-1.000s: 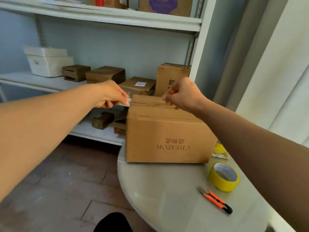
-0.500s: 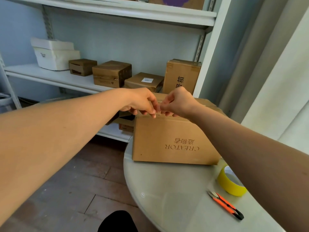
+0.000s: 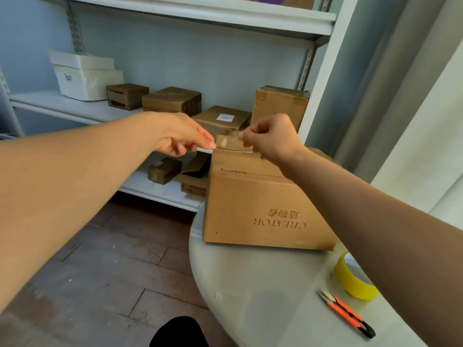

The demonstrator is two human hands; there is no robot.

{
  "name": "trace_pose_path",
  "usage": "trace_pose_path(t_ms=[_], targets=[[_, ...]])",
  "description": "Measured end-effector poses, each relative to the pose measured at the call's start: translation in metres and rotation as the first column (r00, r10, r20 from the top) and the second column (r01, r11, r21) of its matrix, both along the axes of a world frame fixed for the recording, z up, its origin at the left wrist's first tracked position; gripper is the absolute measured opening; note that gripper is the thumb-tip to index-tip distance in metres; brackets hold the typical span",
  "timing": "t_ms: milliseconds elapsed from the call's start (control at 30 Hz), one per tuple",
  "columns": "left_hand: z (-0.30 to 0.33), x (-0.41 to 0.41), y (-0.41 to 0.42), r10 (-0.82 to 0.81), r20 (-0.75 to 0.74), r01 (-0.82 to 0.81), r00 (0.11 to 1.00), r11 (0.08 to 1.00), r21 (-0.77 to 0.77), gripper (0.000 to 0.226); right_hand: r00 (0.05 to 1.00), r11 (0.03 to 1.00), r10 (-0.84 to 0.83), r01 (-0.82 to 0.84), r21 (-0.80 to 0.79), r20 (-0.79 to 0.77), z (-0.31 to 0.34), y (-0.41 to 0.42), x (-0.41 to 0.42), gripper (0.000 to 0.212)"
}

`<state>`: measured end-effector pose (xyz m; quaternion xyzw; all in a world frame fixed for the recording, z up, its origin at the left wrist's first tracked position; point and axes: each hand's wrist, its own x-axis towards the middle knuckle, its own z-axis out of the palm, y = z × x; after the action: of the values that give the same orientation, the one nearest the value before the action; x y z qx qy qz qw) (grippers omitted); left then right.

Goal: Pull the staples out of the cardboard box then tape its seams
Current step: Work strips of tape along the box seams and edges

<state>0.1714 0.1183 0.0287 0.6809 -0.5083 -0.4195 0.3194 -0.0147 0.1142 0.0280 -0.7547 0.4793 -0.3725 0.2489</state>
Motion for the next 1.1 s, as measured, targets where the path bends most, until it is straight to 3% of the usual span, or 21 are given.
trace_pose_path(t_ms=[100,267,533,800,1100], targets=[[-0.005,0.001,0.008,-0.055,-0.092,0.056,0.994,0.998,0.007,0.017,0.997,0.948,-0.042,0.019,0.319,0.067,-0.006,0.000,0.001,0.012],[-0.013,0.001,0.005,-0.045,-0.061,0.047,0.997,0.998,0.043,0.029,0.983,0.852,-0.152,0.077,0.519,0.103,-0.016,-0.003,0.008,0.018],[-0.026,-0.005,-0.007,-0.011,0.054,0.012,0.998,1.000,-0.019,0.014,0.980,0.799,-0.165,0.069,0.597,0.108,-0.023,-0.012,0.013,0.016],[-0.025,-0.011,-0.016,0.024,-0.027,-0.020,0.999,0.991,0.135,0.005,0.978,0.765,-0.194,0.105,0.636,0.072,-0.036,-0.014,0.011,0.018],[-0.026,-0.016,-0.016,-0.052,0.080,0.036,0.995,0.980,0.196,0.008,0.991,0.756,-0.123,0.062,0.651,0.048,-0.040,-0.020,0.004,0.026]])
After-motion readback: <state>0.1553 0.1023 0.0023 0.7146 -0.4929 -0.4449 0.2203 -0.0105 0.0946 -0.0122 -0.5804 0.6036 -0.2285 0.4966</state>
